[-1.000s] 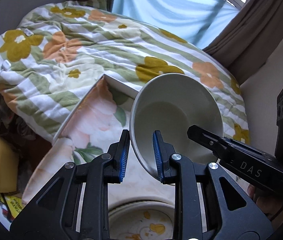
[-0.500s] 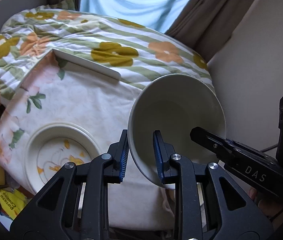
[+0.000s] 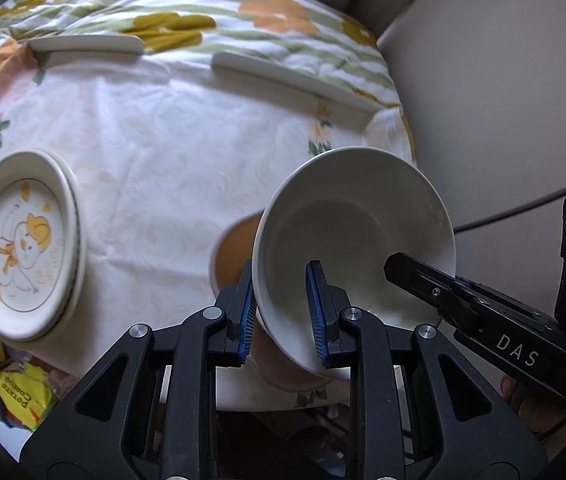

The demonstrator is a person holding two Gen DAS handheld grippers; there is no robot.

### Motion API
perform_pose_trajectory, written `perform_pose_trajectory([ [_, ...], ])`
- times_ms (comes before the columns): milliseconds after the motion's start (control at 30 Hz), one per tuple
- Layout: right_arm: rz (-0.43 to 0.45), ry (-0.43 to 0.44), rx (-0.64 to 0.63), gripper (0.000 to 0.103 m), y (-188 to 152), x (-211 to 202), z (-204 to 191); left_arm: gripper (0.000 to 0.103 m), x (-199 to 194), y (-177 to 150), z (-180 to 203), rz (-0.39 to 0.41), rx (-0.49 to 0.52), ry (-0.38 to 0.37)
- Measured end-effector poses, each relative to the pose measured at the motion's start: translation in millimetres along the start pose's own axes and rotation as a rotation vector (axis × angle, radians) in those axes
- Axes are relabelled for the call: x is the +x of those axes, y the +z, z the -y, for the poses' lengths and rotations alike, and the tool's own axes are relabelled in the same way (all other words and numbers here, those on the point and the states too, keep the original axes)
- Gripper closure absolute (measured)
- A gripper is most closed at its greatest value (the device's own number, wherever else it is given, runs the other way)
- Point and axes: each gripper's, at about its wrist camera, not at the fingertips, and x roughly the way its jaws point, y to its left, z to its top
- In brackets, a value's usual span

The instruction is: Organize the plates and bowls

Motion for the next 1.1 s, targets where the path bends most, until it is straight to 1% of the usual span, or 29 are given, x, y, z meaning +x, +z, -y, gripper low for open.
perform_pose_trajectory([
  [133, -0.023, -0.017, 0.042, 0.087, -8, 10, 16, 0.082, 17, 0, 9, -0.049, 0.038, 0.022],
  [300, -0.049, -0.023, 0.063, 0.087, -12, 21, 22, 0.082, 31, 3, 10, -0.09, 0.067, 0.06],
  [400, -0.062, -0.037, 0.065, 0.087, -17, 27, 24, 0.082, 38, 4, 8, -0.114, 0.078, 0.069],
  [467, -0.069, -0.045, 0.07, 0.087, -20, 29, 27, 0.082, 40, 5, 10, -0.114, 0.093, 0.07],
  [733, -0.069, -0.048, 0.066, 0.087, -21, 30, 29, 0.082, 44, 8, 24, -0.118, 0.168, 0.14],
  [1100, -0.068, -0.058, 0.062, 0.086, -22, 29, 27, 0.081, 45, 7, 23, -0.134, 0.183, 0.167],
])
